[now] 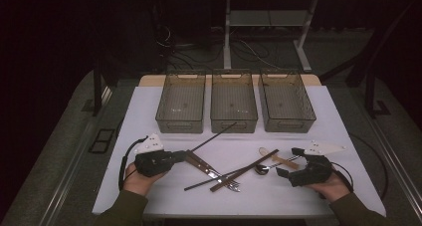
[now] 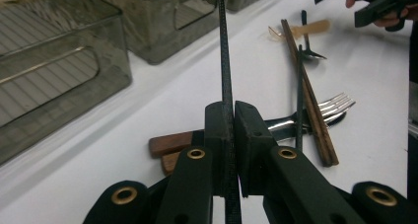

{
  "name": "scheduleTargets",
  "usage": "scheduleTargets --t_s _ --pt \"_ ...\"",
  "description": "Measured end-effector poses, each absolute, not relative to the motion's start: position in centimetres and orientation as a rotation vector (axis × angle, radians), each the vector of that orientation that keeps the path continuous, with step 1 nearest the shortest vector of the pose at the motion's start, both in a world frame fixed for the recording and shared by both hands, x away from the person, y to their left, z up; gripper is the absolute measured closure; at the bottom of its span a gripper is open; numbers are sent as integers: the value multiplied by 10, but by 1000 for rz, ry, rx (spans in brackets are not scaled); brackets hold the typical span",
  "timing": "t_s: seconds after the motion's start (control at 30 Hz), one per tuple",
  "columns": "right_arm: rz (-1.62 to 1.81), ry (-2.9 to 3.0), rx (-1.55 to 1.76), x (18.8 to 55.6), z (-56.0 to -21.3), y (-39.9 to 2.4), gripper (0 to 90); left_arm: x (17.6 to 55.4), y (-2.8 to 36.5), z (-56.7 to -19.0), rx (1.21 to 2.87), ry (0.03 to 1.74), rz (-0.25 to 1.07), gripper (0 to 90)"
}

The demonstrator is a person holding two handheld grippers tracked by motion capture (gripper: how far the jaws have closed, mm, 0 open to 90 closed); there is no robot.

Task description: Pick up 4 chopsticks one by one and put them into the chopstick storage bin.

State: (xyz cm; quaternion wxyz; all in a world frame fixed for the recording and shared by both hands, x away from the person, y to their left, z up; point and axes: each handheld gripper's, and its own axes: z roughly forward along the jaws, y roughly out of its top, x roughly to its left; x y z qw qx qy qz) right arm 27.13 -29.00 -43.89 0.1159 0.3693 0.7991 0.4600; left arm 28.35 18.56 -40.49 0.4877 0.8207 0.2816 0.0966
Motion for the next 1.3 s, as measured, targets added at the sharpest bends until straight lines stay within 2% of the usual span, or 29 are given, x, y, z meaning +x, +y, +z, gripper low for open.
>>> scheduleTargets --t_s 0.9,1.3 --pt "1343 2343 1085 272 -440 -290 24 294 226 -403 1907 887 374 845" --pt "1333 2345 1091 273 -440 -290 24 310 227 -400 1882 953 436 845"
